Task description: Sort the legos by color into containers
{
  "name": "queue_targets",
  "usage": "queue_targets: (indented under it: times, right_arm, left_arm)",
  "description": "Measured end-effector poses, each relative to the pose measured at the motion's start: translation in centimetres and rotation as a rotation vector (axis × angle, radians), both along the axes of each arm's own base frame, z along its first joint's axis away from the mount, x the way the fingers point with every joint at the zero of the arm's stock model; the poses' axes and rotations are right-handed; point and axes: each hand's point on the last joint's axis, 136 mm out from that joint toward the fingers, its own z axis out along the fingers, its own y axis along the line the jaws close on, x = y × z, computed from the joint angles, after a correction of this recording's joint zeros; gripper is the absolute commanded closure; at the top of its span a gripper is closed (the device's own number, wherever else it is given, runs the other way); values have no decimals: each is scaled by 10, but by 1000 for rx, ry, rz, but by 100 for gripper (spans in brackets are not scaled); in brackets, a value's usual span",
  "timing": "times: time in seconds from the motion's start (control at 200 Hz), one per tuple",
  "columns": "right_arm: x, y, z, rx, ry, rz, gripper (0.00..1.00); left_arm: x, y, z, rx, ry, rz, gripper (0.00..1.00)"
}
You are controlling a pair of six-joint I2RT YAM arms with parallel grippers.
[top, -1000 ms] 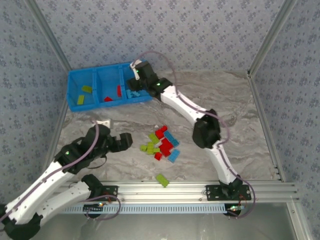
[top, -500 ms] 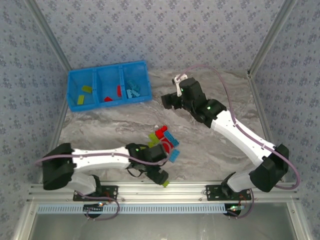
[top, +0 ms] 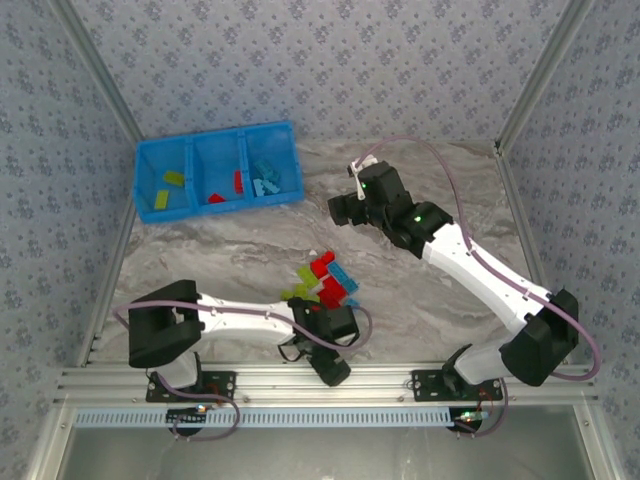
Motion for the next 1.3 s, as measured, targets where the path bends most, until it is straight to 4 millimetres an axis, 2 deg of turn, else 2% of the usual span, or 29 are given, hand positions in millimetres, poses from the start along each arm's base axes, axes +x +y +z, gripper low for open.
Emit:
queue_targets:
  times: [0.155, 0.22, 0.525, 0.605, 0.675, 0.74, 0.849, 0.929, 1.014, 1.089, 1.154, 1.224, 1.299]
  right_arm:
    - [-2, -3, 2, -5, 0, -6, 6]
    - [-3, -6, 5, -6, -7, -12, 6]
    - [-7, -15, 18, 0, -36, -35, 6]
    - [-8, -16, 17, -1, -31, -37, 6]
    - [-10, -16, 16, 5, -21, -35, 6]
    - [-14, -12, 18, 25, -14, -15, 6]
    - [-32, 1, 21, 76, 2, 61, 6]
    - [-49, 17, 22, 108, 14, 126, 6]
    - [-63, 33, 22, 127, 20, 183, 5]
    - [-73, 46, 19, 142, 31, 219, 5]
    - [-78, 51, 14, 146, 42, 232, 5]
    - [-81, 53, 7, 147, 61, 232, 5]
    - [-83, 55, 3, 144, 72, 234, 5]
  left_arm:
    - [6, 4, -3, 25, -40, 14, 25]
    - [9, 6, -4, 38, -58, 17, 31]
    - [16, 11, -1, 26, -104, 30, 42]
    - [28, 25, 3, 18, -143, 65, 43]
    - [46, 40, 18, -13, -183, 131, 45]
    - [72, 50, 48, -103, -228, 229, 45]
    - [135, 76, 122, -318, -350, 466, 48]
    - [189, 117, 175, -418, -466, 683, 50]
    - [242, 165, 216, -461, -571, 887, 49]
    - [285, 207, 235, -450, -634, 1042, 49]
    - [324, 244, 238, -410, -665, 1169, 50]
    - [360, 279, 231, -365, -670, 1281, 49]
    - [393, 317, 213, -315, -658, 1390, 49]
